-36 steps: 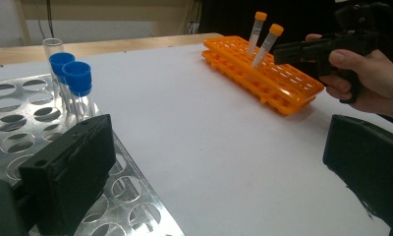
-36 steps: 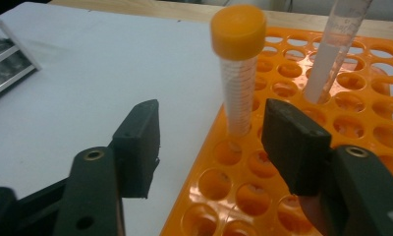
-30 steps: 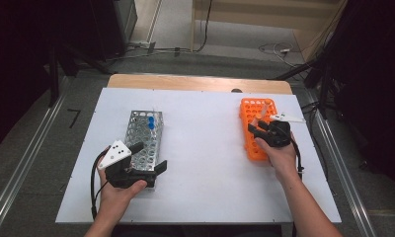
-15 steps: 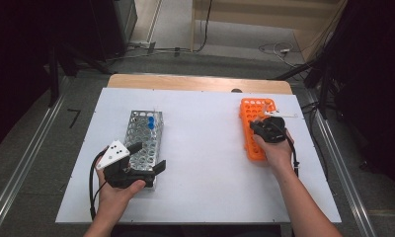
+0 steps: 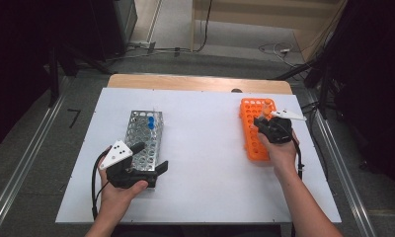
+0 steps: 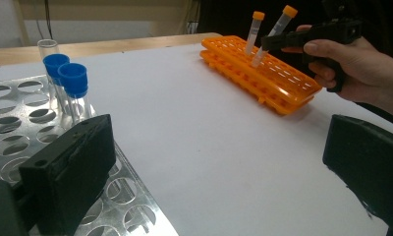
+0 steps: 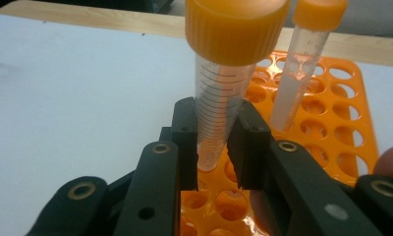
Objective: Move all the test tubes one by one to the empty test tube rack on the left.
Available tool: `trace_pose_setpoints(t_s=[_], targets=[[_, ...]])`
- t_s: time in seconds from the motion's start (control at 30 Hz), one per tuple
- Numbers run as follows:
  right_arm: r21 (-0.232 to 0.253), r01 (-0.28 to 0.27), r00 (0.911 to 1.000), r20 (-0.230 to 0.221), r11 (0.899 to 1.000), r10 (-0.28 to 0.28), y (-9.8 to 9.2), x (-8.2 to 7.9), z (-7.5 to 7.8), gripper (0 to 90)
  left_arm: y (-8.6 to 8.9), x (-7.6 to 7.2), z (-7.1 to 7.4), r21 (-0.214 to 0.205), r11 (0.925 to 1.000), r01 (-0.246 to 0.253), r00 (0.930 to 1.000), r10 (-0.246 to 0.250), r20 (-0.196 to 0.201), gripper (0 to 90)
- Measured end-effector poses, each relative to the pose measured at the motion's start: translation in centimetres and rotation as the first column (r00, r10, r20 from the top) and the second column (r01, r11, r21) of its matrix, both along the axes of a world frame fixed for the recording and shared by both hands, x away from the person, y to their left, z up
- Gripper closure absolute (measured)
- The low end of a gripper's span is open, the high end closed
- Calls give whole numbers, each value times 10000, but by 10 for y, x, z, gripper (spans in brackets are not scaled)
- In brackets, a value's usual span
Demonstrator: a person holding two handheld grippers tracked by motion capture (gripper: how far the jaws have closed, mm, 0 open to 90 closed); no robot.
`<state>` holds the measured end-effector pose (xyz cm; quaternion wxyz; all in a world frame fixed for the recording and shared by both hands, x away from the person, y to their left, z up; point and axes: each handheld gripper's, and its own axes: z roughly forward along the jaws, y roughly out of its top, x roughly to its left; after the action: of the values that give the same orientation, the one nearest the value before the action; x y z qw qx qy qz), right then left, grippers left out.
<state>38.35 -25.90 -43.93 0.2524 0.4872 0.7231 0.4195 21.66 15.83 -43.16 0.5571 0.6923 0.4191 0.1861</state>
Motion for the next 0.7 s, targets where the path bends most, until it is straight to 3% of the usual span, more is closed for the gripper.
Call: trace_pose_setpoints(t_s=[0.27, 0.43, 0.7], targets=[[349, -499, 9983, 311, 9981, 489, -4, -22, 12, 722, -8, 1, 1, 78, 9997, 226, 9997, -226, 15, 0], [526, -996, 9949, 201, 9936, 987, -2, -39, 12, 723, -16, 1, 2, 163, 9988, 453, 9990, -454, 15, 0], [716, -2076, 9782, 251, 9756, 2063, 11, -71, 9, 723, -29, 0, 4, 291, 9948, 975, 9950, -980, 166, 4]])
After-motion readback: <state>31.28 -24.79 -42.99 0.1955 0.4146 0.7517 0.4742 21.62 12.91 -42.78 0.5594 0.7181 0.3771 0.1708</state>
